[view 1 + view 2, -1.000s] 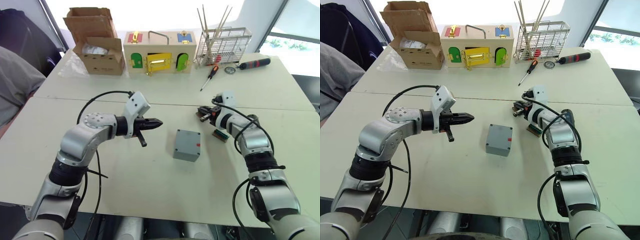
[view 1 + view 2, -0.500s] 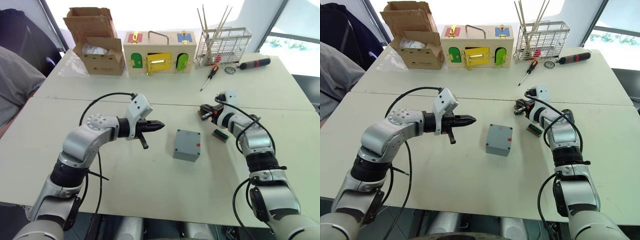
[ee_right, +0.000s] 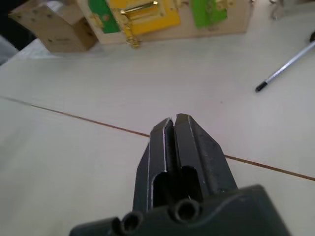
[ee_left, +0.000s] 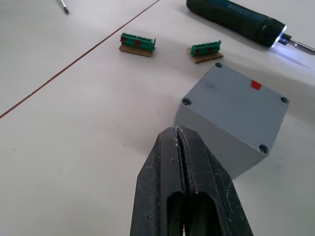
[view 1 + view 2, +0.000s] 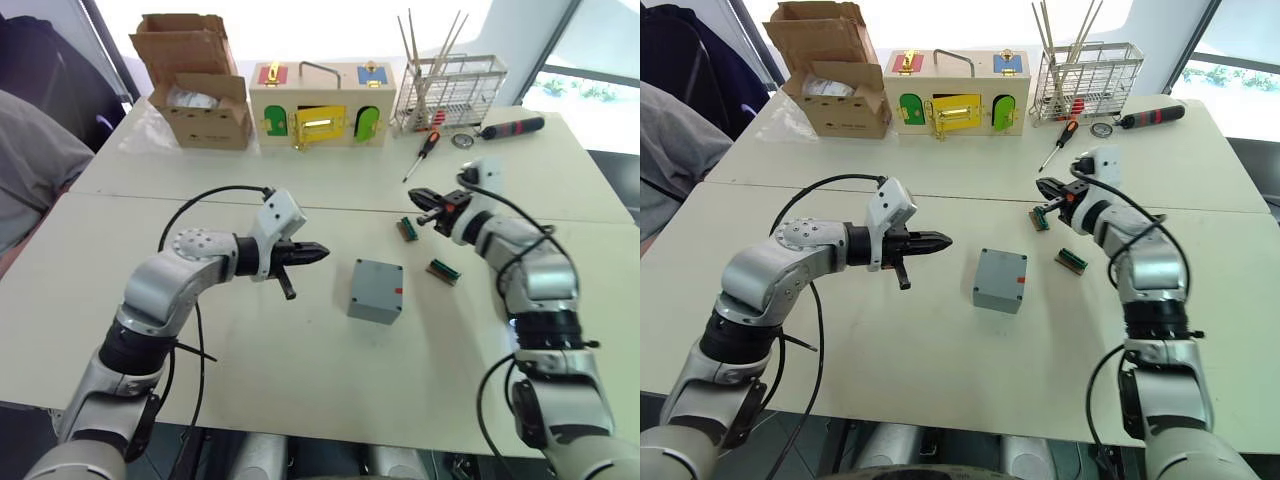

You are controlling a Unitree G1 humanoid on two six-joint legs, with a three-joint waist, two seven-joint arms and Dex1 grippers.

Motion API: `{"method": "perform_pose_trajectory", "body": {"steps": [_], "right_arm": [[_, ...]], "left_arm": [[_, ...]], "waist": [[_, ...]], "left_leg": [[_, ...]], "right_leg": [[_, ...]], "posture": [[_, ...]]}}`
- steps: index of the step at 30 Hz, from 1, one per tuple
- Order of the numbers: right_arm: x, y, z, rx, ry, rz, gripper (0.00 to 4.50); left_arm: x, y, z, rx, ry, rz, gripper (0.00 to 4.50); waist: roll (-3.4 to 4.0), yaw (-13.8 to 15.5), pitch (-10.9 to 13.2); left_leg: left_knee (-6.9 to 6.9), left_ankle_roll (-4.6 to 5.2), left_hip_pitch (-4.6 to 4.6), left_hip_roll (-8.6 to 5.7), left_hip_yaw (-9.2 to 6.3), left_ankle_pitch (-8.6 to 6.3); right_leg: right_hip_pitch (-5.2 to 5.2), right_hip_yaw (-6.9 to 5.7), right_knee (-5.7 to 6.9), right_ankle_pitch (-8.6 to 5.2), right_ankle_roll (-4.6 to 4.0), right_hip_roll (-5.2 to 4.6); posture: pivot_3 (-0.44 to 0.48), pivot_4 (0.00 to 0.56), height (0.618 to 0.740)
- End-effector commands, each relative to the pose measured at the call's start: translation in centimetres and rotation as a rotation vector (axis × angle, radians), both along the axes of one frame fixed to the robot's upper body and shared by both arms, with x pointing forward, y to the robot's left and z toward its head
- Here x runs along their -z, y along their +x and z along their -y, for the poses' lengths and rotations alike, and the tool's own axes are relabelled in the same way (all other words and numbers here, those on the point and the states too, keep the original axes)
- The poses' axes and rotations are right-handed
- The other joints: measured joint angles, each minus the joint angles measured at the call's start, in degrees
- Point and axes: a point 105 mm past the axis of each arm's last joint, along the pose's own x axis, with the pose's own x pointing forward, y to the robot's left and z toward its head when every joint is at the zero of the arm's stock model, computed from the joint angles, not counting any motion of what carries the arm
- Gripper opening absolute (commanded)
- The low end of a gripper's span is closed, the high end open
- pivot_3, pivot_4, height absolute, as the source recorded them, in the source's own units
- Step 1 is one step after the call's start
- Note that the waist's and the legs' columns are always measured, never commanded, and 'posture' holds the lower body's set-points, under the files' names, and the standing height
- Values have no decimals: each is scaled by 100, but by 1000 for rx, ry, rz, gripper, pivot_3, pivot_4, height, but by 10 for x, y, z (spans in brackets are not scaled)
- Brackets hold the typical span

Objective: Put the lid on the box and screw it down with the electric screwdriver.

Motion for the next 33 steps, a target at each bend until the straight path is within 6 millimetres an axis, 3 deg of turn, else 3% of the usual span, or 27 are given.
{"method": "perform_pose_trajectory", "body": {"steps": [1,6,10,33], "right_arm": [[-17,-33,-7,-141,-15,25,41],[5,-70,-5,-201,-49,-95,41],[13,-79,-14,-227,-46,-127,41],[32,-79,-30,-260,-55,-178,41]], "left_arm": [[-11,-17,3,98,4,26,0],[-10,-33,7,212,48,22,0],[-8,-39,8,261,67,10,0],[1,-39,8,249,74,-7,0]], "waist": [[0,-9,0],[0,-11,0],[0,-27,0],[0,-4,0]], "left_leg": [[0,2,0,0,0,-1],[2,4,5,2,1,-2],[2,5,5,3,4,-3],[4,6,5,3,1,-3]], "right_leg": [[3,0,-1,0,0,0],[6,2,-6,0,0,1],[4,7,-6,0,0,2],[6,7,-7,0,0,4]], "posture": [[0,150,740],[0,150,740],[0,150,740],[0,150,740]]}}
